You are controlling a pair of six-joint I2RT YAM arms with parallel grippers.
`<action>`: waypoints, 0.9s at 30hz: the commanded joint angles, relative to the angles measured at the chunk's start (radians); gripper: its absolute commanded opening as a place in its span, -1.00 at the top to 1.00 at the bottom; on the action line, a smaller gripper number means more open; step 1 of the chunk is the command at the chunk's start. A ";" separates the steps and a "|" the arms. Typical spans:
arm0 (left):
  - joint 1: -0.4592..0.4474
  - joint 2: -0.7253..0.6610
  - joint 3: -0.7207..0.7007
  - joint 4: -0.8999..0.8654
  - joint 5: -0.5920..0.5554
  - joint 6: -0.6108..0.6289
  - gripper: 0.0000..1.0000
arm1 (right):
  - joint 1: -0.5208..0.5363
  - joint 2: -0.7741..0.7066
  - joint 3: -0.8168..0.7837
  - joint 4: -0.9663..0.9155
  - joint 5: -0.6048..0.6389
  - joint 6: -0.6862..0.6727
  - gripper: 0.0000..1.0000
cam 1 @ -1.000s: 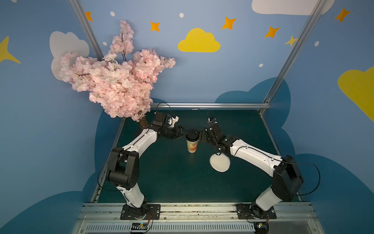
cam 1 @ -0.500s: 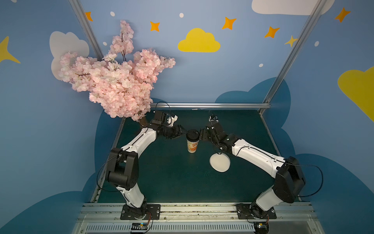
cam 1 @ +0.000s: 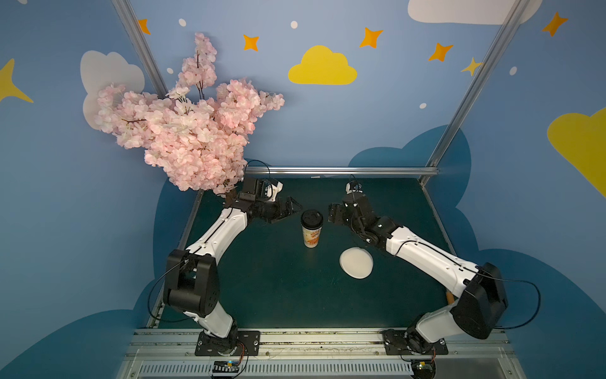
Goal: Put the leak-proof paper on the milk tea cups
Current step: Secure the cup lid on the cup, then reset both arms
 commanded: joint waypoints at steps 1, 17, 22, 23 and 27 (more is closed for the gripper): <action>0.058 -0.117 -0.046 -0.005 -0.122 0.023 -1.00 | -0.053 -0.125 -0.068 -0.043 0.071 -0.059 -0.84; 0.182 -0.233 -0.791 0.741 -0.783 0.418 -1.00 | -0.589 -0.298 -0.804 0.579 -0.042 -0.447 -0.89; 0.211 -0.200 -0.861 1.010 -0.675 0.439 -1.00 | -0.600 -0.138 -0.739 0.693 -0.056 -0.575 -0.89; 0.232 -0.172 -0.905 1.129 -0.623 0.414 -1.00 | -0.613 -0.109 -0.725 0.701 -0.070 -0.606 -0.89; 0.278 -0.069 -0.933 1.265 -0.504 0.407 -1.00 | -0.648 -0.058 -0.644 0.595 -0.120 -0.598 -0.89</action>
